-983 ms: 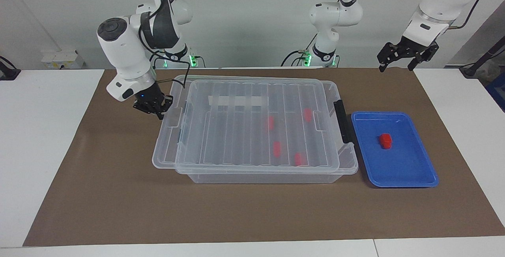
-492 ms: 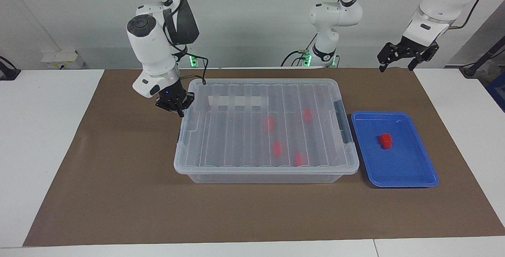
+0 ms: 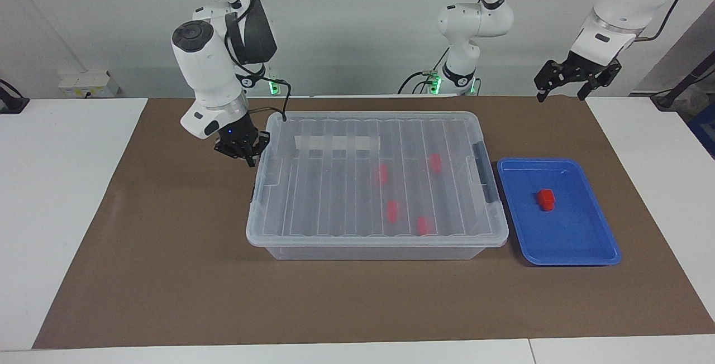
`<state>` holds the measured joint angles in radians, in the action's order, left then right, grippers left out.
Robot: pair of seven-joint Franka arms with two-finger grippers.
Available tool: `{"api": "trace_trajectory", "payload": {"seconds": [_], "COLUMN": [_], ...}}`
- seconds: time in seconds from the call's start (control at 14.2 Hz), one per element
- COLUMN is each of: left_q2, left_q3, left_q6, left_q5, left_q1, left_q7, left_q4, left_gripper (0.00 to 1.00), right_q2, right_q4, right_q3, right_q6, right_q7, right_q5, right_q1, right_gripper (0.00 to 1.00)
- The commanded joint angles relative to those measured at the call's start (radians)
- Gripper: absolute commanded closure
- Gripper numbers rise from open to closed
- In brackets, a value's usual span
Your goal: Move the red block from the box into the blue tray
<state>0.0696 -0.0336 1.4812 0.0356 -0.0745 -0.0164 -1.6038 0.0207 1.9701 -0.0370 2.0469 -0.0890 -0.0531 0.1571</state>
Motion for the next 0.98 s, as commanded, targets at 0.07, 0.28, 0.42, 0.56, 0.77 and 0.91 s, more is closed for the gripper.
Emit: {"api": "trace_trajectory", "payload": {"seconds": [0.07,0.28,0.42,0.56,0.77,0.91], "left_q2": [0.033,0.033,0.033,0.033,0.033,0.033], "left_q3": [-0.008,-0.008,-0.008,-0.008,-0.008,-0.008], "left_q6": [0.019,0.019,0.019,0.019,0.019,0.019], "left_q5": [0.017,0.017,0.017,0.017,0.017,0.017], "left_q1": [-0.01,-0.01,-0.01,-0.01,-0.01,-0.01], "left_q7": [0.01,0.012,0.012,0.012,0.012,0.012], "left_q4": [-0.039,-0.039,-0.039,-0.039,-0.039,-0.039], "left_gripper": [0.0,0.0,0.0,0.0,0.0,0.0], "right_q2": [0.039,0.036,0.024,0.021,0.01,-0.02], "right_q4": [-0.045,-0.129,-0.197,-0.237,-0.316,-0.4], "right_q3": [0.0,-0.003,0.0,0.002,-0.001,-0.001], "right_q6": [-0.097,-0.177,-0.227,-0.255,-0.356,-0.417], "right_q7": [-0.026,-0.063,-0.087,-0.091,-0.092,-0.103], "right_q5": [0.001,0.027,0.105,0.125,0.107,0.073], "right_q1": [-0.059,-0.093,-0.094,-0.096,-0.109,-0.132], "right_gripper": [0.0,0.0,0.0,0.0,0.0,0.0]}}
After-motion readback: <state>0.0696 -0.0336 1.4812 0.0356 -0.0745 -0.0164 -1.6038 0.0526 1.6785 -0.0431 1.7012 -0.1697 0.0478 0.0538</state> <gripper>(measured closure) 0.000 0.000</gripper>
